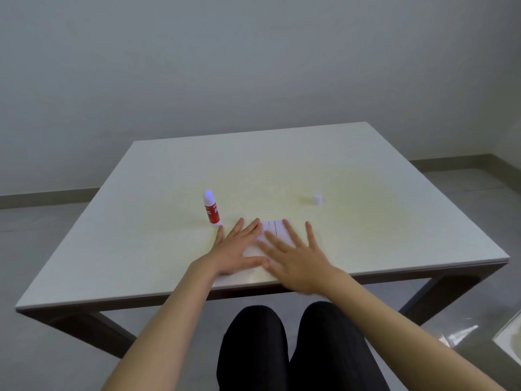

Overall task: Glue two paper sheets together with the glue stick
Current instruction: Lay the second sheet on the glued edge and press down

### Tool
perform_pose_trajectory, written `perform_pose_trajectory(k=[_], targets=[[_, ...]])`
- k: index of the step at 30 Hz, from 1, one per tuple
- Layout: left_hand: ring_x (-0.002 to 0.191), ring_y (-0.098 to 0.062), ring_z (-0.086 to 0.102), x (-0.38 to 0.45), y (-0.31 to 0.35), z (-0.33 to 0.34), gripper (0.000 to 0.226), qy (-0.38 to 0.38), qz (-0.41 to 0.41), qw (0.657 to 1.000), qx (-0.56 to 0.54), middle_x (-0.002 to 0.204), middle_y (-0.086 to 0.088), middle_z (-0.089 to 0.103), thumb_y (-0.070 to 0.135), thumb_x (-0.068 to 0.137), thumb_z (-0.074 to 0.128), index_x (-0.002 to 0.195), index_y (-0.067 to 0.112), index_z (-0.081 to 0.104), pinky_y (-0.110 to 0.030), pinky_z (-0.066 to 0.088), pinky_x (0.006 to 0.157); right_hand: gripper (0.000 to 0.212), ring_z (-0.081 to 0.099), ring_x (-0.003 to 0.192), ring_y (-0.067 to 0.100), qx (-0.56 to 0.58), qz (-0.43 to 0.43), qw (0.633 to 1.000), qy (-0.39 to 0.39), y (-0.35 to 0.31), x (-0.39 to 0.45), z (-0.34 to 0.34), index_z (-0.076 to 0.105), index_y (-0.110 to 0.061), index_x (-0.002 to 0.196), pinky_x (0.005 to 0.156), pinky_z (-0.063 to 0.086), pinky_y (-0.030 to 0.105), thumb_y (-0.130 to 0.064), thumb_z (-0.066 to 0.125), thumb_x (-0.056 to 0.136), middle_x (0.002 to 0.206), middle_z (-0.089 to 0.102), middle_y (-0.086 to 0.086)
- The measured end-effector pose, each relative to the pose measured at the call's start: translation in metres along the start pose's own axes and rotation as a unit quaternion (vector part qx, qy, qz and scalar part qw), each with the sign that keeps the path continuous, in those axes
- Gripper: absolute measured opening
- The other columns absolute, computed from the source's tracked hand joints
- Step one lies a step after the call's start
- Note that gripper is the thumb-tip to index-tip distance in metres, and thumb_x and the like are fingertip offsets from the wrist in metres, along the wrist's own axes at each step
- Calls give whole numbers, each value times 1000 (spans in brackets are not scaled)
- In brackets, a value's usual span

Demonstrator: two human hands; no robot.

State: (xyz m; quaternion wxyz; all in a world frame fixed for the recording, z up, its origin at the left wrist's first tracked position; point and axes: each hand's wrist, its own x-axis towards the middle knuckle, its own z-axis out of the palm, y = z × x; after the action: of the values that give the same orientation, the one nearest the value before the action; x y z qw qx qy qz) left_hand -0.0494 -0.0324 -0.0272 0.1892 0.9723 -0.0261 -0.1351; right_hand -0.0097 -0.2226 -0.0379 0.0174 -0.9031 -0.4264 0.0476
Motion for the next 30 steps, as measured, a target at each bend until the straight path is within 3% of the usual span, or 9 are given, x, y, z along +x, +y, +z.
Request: perform_pose_trajectory(k=[2, 8, 13, 19, 24, 26, 27, 28, 30], targets=[[146, -10, -19, 0, -1, 1, 91, -2, 0, 1000, -1, 158, 19, -12, 64, 85, 45, 151, 28, -4, -49, -18, 115, 72, -29, 140, 20, -16, -33, 999, 1, -4, -4, 5, -5, -35, 149, 105, -28, 53, -65, -5, 84, 159, -6, -16], [146, -11, -20, -1, 0, 1, 88, -1, -6, 1000, 14, 159, 17, -14, 60, 88, 44, 151, 27, -7, -50, -17, 116, 62, -22, 145, 27, -12, 79, 997, -9, 21, 5, -9, -9, -32, 149, 112, -18, 58, -56, 8, 95, 160, -10, -13], [145, -9, -21, -1, -1, 2, 89, 1, -2, 1000, 11, 158, 18, -14, 64, 86, 42, 151, 28, -8, -49, -17, 116, 82, -30, 139, 18, 22, -1, 1000, 21, -3, -7, 6, -2, -29, 150, 103, -29, 52, -70, -11, 79, 160, -6, -14], [145, -9, -21, -1, -1, 1, 89, 2, -11, 1000, 21, 159, 18, -14, 63, 87, 43, 151, 28, -9, -49, -17, 116, 59, -21, 145, 24, 41, 82, 996, 7, 23, 7, 1, -9, -37, 148, 110, -20, 57, -57, 6, 94, 159, -10, -17], [146, -6, -14, -5, 0, 2, 84, 38, 5, 999, -31, 159, 18, -11, 55, 90, 46, 151, 28, -5, -45, -14, 118, 58, -16, 147, 25, 21, 81, 996, 33, 27, 7, 9, -11, -39, 147, 112, -15, 58, -57, 6, 94, 160, -8, -15], [145, 1, 5, -10, 4, 1, 73, 145, 17, 975, -168, 158, 19, 10, 43, 92, 52, 151, 26, 14, -30, 1, 120, 59, -16, 147, 24, 27, 80, 996, 43, 27, 7, 10, -14, -41, 145, 112, -13, 58, -59, -1, 91, 160, -8, -14], [140, 2, 24, -14, 7, 1, 61, 246, 9, 938, -244, 152, 19, 29, 37, 91, 56, 146, 25, 33, -18, 16, 115, 60, -15, 147, 24, 34, 80, 995, 49, 27, 6, 11, -16, -43, 144, 113, -12, 57, -61, -6, 87, 160, -9, -14], [127, 3, 45, -17, 10, -1, 46, 367, -10, 884, -289, 138, 20, 49, 33, 89, 60, 134, 28, 51, -10, 31, 104, 62, -15, 147, 23, 42, 80, 994, 59, 27, 7, 11, -19, -45, 142, 113, -11, 57, -63, -11, 84, 160, -11, -14], [96, 3, 58, -22, 12, -4, 26, 562, -74, 770, -295, 107, 21, 63, 31, 85, 65, 110, 33, 62, -16, 46, 81, 62, -16, 147, 22, 57, 78, 992, 77, 26, 6, 11, -24, -48, 139, 114, -10, 55, -67, -15, 80, 159, -14, -15]])
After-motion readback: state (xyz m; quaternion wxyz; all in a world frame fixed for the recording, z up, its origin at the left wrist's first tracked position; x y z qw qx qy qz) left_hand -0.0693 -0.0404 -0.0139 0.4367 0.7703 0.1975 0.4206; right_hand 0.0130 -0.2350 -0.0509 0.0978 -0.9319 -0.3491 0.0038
